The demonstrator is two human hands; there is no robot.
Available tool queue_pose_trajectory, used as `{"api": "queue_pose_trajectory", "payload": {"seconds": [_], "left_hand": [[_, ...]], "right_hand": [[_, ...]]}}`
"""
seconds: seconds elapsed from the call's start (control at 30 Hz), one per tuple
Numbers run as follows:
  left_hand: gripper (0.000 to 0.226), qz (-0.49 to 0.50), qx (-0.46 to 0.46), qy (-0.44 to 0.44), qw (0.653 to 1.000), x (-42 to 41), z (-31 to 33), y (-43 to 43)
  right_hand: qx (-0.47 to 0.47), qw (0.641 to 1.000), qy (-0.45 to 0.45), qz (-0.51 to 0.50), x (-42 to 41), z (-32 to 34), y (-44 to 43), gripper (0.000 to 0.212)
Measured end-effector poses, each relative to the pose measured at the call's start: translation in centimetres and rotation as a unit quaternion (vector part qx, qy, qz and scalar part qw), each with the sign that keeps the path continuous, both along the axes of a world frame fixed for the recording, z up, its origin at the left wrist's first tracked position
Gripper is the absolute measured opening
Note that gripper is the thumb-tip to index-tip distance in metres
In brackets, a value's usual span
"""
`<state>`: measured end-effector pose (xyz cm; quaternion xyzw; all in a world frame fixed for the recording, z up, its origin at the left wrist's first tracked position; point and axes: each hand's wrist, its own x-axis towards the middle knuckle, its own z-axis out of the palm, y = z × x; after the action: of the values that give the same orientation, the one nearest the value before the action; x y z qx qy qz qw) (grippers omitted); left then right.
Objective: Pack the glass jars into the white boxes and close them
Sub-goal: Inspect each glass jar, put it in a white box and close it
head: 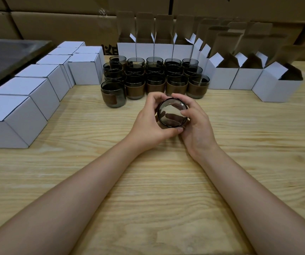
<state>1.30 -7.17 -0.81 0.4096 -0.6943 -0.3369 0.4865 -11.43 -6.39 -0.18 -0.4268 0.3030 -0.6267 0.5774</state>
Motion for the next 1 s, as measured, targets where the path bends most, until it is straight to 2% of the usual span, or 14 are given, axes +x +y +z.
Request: {"api": "queue_pose_trajectory", "payload": {"seconds": [0.1,0.2,0.33,0.53,0.83,1.0], "left_hand": [[0.074,0.004,-0.011,-0.012,1.000,0.05,0.05,0.07],[0.074,0.011,-0.035,-0.025,0.999,0.13,0.04,0.10],[0.072,0.012,-0.064,-0.040,0.997,0.09,0.18,0.26],[0.069,0.024,-0.077,-0.036,0.996,-0.01,0.26,0.39],[0.066,0.021,-0.051,-0.008,0.998,0.08,0.48,0.56],[0.064,0.013,-0.028,0.011,0.999,0.21,0.50,0.45]], "right_hand": [[-0.004,1.000,0.003,-0.005,-0.02,-0.06,-0.01,0.033],[0.006,1.000,-0.001,-0.008,-0.03,-0.17,-0.08,0.038],[0.039,0.999,0.001,-0.036,0.21,-0.13,-0.22,0.042],[0.105,0.990,0.016,-0.089,0.46,-0.08,-0.05,0.033],[0.056,0.992,0.061,-0.091,0.53,0.12,0.40,0.043],[0.024,0.990,0.095,-0.105,0.56,0.04,0.51,0.036]]}}
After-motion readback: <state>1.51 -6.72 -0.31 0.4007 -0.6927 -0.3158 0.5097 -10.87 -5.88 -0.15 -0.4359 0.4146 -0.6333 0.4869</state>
